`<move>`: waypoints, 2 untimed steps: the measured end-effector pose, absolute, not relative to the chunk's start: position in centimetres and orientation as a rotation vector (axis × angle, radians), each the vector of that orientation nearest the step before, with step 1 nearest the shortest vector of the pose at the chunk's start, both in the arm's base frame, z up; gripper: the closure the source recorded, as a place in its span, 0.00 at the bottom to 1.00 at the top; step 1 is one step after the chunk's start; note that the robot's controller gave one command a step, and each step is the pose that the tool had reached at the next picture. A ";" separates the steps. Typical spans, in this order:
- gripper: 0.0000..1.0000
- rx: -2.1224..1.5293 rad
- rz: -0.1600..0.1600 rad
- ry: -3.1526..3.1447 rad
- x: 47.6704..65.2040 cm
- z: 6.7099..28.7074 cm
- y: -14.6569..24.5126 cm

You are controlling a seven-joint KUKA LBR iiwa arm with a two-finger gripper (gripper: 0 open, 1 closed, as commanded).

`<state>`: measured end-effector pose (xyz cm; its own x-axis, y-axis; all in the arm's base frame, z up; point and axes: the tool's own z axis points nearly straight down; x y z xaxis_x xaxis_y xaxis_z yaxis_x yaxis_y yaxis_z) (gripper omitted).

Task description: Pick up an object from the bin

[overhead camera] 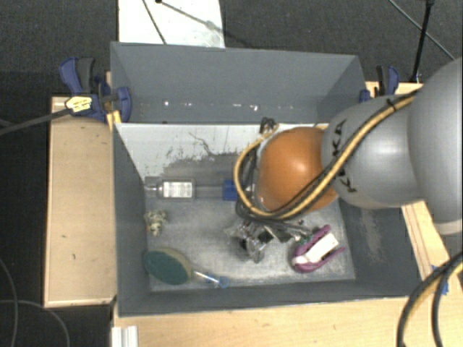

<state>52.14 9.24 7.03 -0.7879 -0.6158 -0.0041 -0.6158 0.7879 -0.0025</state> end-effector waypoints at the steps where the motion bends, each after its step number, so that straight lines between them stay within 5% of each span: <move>1: 0.00 -1.024 0.002 2.965 52.1 7.0 9.6; 2: 0.00 -1.140 -0.002 2.921 58.3 9.5 8.6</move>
Offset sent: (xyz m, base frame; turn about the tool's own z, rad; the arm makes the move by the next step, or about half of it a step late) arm 0.0000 0.0000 0.0000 0.0000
